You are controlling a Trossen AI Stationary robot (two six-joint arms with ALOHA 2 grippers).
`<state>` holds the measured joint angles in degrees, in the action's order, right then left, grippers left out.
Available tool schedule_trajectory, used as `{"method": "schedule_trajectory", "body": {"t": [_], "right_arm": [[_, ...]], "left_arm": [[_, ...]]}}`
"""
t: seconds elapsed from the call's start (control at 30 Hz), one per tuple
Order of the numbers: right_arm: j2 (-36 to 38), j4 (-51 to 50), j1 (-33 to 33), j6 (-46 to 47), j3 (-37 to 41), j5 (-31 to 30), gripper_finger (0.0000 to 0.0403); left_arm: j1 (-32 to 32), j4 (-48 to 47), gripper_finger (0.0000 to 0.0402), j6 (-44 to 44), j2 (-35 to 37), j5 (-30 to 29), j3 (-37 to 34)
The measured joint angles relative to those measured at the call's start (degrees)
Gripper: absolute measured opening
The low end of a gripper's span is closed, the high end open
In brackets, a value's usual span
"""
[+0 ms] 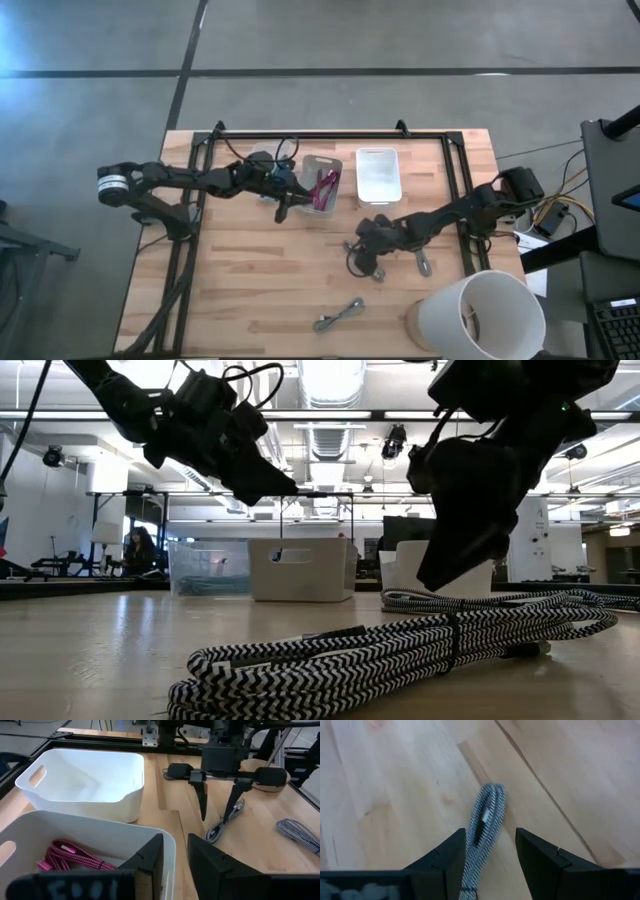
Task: Pick & Place USB Port
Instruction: Put the top left white charger cable into the white bin
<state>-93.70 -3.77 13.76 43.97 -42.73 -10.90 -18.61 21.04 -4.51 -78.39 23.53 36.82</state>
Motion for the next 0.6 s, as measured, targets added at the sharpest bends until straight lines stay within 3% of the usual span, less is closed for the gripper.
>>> {"method": "schedule_trajectory", "body": {"t": [0.37, 0.6], "right_arm": [[-4.6, 2.37, 0.0, 0.3, 0.1, -0.47, 0.0153], [-4.06, 2.57, -0.09, 2.03, 0.08, 0.17, 0.0092]], "left_arm": [[0.0, -0.02, 0.009, 0.11, 0.0, 0.0, -0.02], [0.0, -0.04, 0.009, 0.15, 0.0, -0.02, -0.11]]}}
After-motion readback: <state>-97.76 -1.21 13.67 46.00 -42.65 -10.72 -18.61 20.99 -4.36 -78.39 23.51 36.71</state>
